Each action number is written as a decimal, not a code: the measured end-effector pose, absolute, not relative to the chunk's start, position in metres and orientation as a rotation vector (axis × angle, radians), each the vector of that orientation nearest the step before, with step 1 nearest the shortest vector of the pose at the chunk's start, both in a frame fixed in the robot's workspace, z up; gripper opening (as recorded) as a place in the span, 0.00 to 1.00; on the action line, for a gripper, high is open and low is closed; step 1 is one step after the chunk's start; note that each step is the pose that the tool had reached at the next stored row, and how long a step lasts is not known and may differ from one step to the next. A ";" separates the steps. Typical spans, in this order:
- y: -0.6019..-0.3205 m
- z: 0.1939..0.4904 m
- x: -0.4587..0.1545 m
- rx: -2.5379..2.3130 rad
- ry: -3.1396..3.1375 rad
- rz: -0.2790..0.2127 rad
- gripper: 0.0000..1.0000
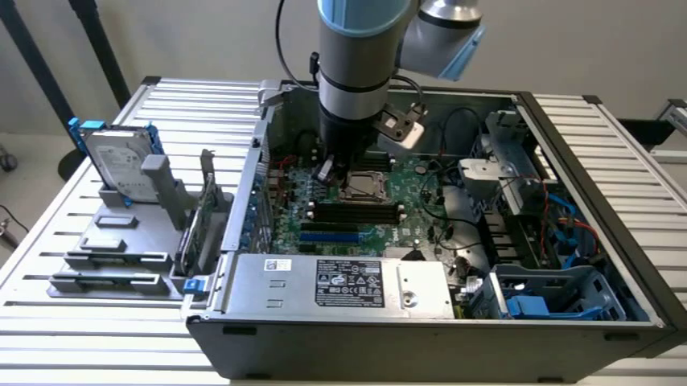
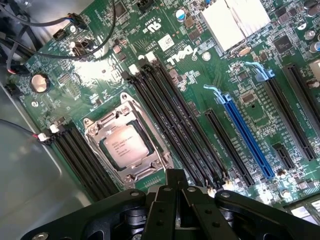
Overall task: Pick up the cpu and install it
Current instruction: 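Install the first cpu locking lever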
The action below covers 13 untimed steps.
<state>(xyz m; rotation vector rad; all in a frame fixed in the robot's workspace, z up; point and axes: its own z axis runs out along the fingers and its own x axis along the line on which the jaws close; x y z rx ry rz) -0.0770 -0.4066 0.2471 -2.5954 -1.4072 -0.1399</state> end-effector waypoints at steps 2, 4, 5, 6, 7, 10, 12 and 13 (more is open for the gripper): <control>-0.407 0.244 -0.077 -2.595 -1.407 -0.140 0.11; -0.407 0.242 -0.077 -2.595 -1.407 -0.140 0.11; -0.407 0.242 -0.078 -2.595 -1.407 -0.140 0.11; -0.407 0.241 -0.078 -2.595 -1.407 -0.140 0.11; -0.407 0.240 -0.079 -2.595 -1.407 -0.140 0.11; -0.407 0.236 -0.081 -2.596 -1.407 -0.140 0.11; -0.407 0.233 -0.082 -2.596 -1.407 -0.140 0.11; -0.406 0.231 -0.083 -2.596 -1.407 -0.140 0.11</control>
